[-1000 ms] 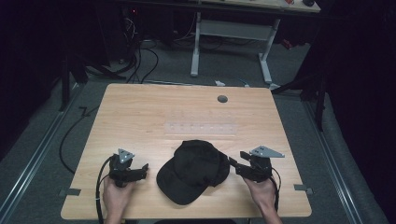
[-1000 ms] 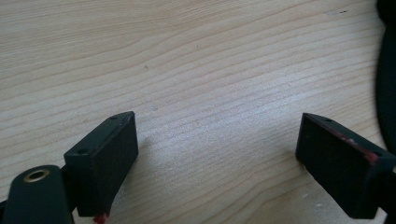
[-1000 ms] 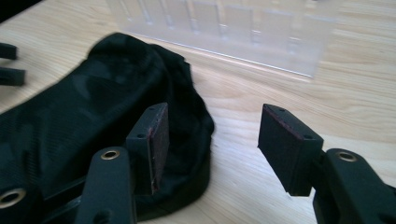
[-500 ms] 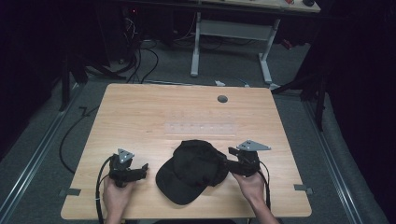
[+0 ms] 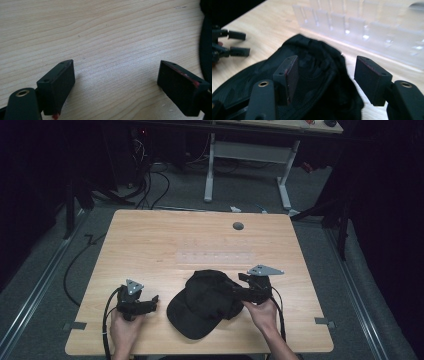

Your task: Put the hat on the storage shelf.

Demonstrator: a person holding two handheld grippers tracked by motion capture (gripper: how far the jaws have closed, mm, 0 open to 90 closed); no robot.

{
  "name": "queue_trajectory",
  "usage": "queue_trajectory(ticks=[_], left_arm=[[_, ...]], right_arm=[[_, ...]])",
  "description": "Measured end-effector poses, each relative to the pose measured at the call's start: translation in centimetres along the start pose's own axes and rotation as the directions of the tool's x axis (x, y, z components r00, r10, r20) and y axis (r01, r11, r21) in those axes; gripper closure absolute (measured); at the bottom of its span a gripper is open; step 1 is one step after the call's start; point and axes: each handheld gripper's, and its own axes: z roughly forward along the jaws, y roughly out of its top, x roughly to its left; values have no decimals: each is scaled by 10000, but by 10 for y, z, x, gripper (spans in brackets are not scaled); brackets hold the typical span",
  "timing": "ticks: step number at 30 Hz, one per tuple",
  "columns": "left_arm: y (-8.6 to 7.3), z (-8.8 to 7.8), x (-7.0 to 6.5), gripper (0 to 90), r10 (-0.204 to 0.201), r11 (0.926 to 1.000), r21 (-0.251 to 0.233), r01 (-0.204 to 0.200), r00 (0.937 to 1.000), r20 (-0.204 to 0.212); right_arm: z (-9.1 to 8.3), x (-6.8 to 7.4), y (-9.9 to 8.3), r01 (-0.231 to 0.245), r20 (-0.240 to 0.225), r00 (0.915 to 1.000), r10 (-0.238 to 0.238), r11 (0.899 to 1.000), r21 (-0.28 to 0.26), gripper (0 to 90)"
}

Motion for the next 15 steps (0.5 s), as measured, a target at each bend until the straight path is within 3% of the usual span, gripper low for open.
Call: queue_trajectory(ticks=[6,15], left_arm=[[0,0,0,150,-3,10000,4,3,10000,9],[0,0,0,150,-6,10000,5,6,10000,12]], right_arm=[[27,-5,-7,-257,117,9996,249,9967,767,356],[52,-13,-14,-545,371,9981,501,9899,1307,361]])
